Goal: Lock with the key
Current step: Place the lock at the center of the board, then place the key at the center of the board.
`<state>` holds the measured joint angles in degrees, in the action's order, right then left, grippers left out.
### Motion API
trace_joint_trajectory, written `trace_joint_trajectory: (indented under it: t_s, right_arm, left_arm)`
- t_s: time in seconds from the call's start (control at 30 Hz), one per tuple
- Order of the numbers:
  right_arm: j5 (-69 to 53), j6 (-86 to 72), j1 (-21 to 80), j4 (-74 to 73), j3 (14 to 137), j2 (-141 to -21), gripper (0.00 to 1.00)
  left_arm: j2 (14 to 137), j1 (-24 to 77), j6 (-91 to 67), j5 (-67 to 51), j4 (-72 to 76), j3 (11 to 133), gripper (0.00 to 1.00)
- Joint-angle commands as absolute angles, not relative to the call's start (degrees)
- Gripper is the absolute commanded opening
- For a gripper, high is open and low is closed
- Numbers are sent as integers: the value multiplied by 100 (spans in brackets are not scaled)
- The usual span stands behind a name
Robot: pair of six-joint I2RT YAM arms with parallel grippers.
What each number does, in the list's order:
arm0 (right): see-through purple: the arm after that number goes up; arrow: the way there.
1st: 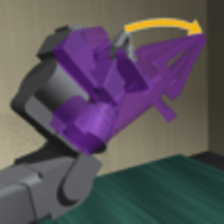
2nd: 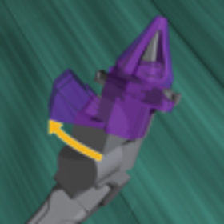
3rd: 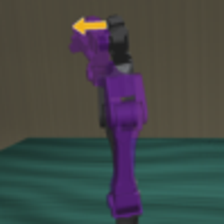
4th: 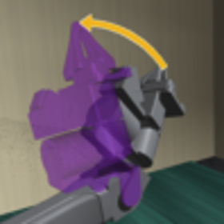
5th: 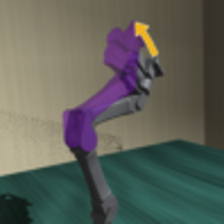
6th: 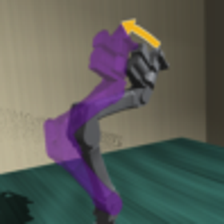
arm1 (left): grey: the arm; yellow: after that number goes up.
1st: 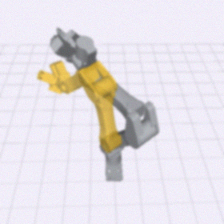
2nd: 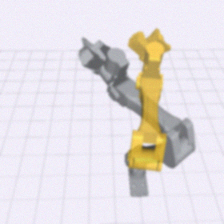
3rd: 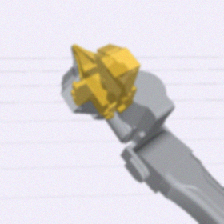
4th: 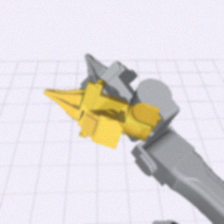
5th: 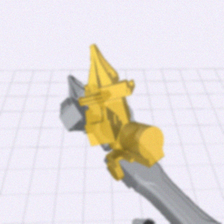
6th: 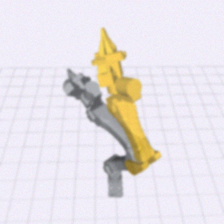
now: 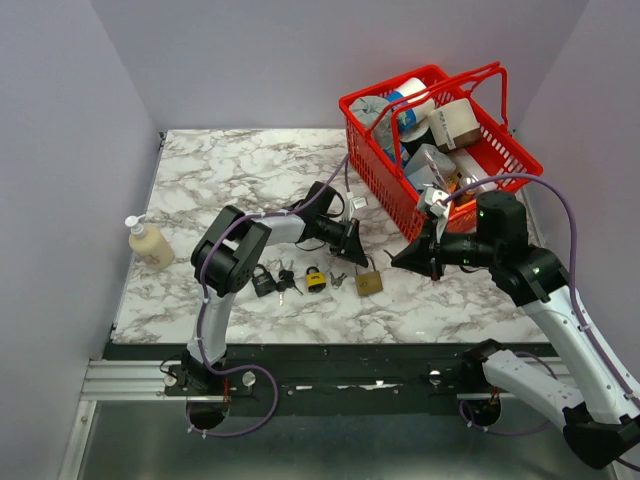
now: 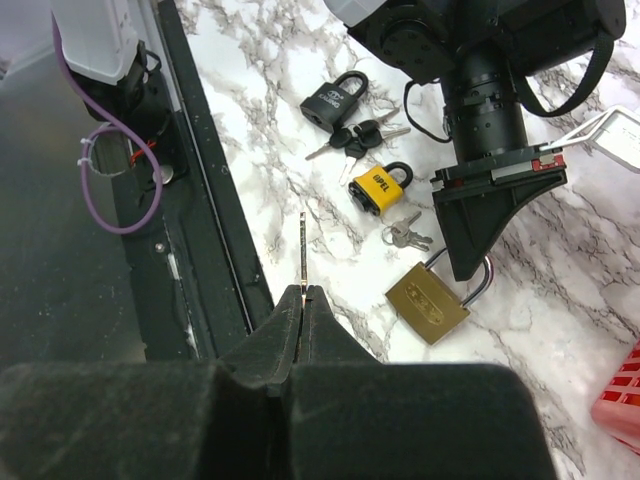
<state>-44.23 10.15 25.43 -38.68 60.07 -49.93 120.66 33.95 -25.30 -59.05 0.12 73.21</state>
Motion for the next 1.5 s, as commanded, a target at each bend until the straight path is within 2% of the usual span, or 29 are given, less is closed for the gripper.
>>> trace_joint_trajectory:
  t_s: [0.0, 0.43, 0.47, 0.53, 0.7, 0.83, 0.93, 1.0, 1.17, 1.3, 1.47]
  right_arm:
    - [-4386, 1011, 2522, -3841, 5968, -4939, 1]
    - [-4386, 993, 2522, -3885, 6003, -4922, 1]
    - [-4386, 993, 2522, -3893, 6012, -4913, 1]
    - [-4377, 976, 2522, -3894, 6020, -4896, 1]
    - [-4386, 932, 2522, -3876, 6012, -4869, 1]
    - [-4508, 879, 2523, -3719, 6012, -4808, 1]
    - [-4719, 817, 2522, -3569, 6020, -4799, 1]
    - [-4912, 800, 2522, -3481, 5986, -4781, 1]
    - [-5176, 668, 2531, -3033, 5941, -4720, 1]
    - [-5422, 335, 2531, -2655, 5924, -4667, 1]
    - [-5563, 44, 2523, -2119, 5792, -4588, 1]
  left_arm:
    - [12261, 3445, -2426, -5748, -79, 7391, 18]
    - [11901, 3322, -2320, -5274, -299, 7663, 50]
    - [11831, 3296, -2346, -5239, -316, 7708, 56]
    - [11734, 3252, -2338, -5221, -369, 7822, 58]
    - [11146, 3191, -2539, -5133, -326, 7770, 74]
    - [10338, 3120, -2741, -5177, -36, 7140, 74]
    - [9302, 2945, -3353, -5422, 990, 6280, 72]
    - [8440, 2752, -3768, -5545, 2325, 5777, 69]
    - [7157, 2698, -4349, -6020, 3425, 5063, 64]
    - [6733, 2795, -4841, -5933, 4577, 4694, 59]
    - [6679, 3304, -4509, -5880, 4825, 4947, 51]
